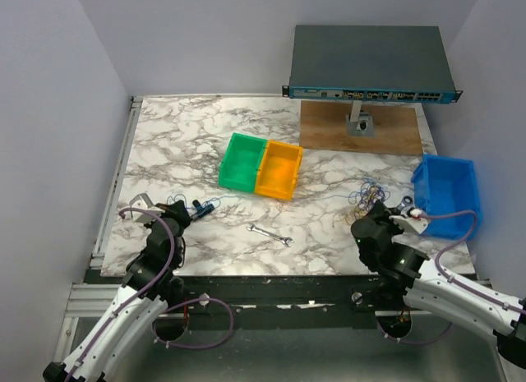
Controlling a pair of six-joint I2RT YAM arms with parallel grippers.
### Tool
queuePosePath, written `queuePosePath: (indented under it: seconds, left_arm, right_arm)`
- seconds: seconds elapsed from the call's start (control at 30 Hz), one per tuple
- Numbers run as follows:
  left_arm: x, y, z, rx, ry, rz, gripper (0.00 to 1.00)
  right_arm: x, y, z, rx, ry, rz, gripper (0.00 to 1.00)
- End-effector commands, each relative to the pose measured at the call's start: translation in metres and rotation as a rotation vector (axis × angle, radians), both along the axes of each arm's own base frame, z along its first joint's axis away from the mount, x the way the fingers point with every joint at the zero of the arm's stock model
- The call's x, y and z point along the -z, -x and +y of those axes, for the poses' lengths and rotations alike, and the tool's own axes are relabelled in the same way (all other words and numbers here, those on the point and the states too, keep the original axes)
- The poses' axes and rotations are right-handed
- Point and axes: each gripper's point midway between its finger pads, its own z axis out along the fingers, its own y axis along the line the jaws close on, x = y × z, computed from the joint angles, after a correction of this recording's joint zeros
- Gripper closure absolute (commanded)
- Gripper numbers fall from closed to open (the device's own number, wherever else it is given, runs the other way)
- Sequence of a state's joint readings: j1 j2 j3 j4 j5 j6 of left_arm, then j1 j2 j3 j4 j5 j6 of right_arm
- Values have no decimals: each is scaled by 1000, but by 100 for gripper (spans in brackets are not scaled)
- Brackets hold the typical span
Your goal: Untangle the cables
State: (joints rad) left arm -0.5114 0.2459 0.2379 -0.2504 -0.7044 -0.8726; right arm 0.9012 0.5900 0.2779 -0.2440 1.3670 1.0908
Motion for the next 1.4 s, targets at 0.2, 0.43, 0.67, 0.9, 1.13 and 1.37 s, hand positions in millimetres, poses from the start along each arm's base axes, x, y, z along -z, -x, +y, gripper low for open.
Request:
queuePosePath:
  seconds: [0.2,0.43,0.67,0.9,1.13,1.37]
  left_arm:
    - [-3,-8,-19,132,-91,-28,100]
    - [-34,-3,-51,294,-5,-50,100]
    - [-98,2,-62,365,-2,-51,100]
    - [-165,-4,-66,409,-87,-74,100]
    - [-204,-3,-58,393,-133,-102,100]
    - [-221,-2,-12,198,-181,-52,100]
  right_arm:
    - [-2,-2,-5,57,97,35,99]
    - [4,-17,25,-54,228,174,42]
    - [10,-34,111,-551,290,148,20]
    - [23,-39,131,-624,314,187,12]
    - [74,-66,107,-479,268,457,12]
    - [106,-83,70,-382,107,572,22]
